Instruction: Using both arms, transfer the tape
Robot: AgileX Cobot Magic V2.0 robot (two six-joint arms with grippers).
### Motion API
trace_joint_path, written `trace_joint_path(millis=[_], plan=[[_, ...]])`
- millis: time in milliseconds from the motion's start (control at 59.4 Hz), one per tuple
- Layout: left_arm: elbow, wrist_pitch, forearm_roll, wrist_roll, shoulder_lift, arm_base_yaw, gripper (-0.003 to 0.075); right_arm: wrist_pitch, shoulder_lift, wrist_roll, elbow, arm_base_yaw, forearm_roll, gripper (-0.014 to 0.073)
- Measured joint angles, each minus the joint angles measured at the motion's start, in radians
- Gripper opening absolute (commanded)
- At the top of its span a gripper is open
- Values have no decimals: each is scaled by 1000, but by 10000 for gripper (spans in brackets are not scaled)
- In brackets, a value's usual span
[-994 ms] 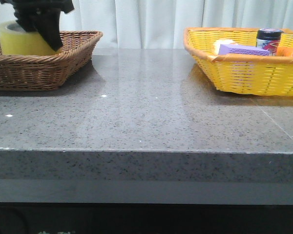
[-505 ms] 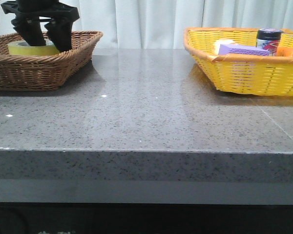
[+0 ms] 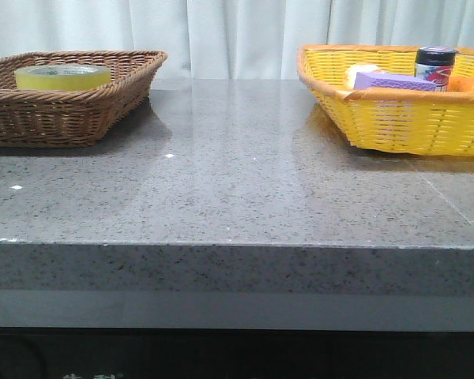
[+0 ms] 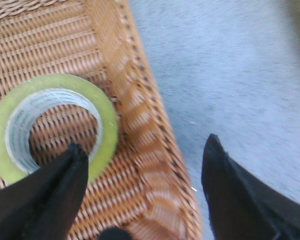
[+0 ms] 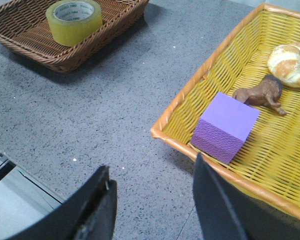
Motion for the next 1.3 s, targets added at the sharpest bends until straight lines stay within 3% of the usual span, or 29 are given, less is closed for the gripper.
trace_joint_path(millis=[286,505,1011,1297], plan=[[269,-15,22,0,-229,-91,471,0,0,0,0,0,0,382],[549,-128,56,0,-455,-164,471,0,0,0,0,0,0,382],[1079,-458,153,-139,-1016,-170,471,0,0,0,0,0,0,382],[1238,-587,153,-156,-1201,-170,471,0,0,0,0,0,0,382]])
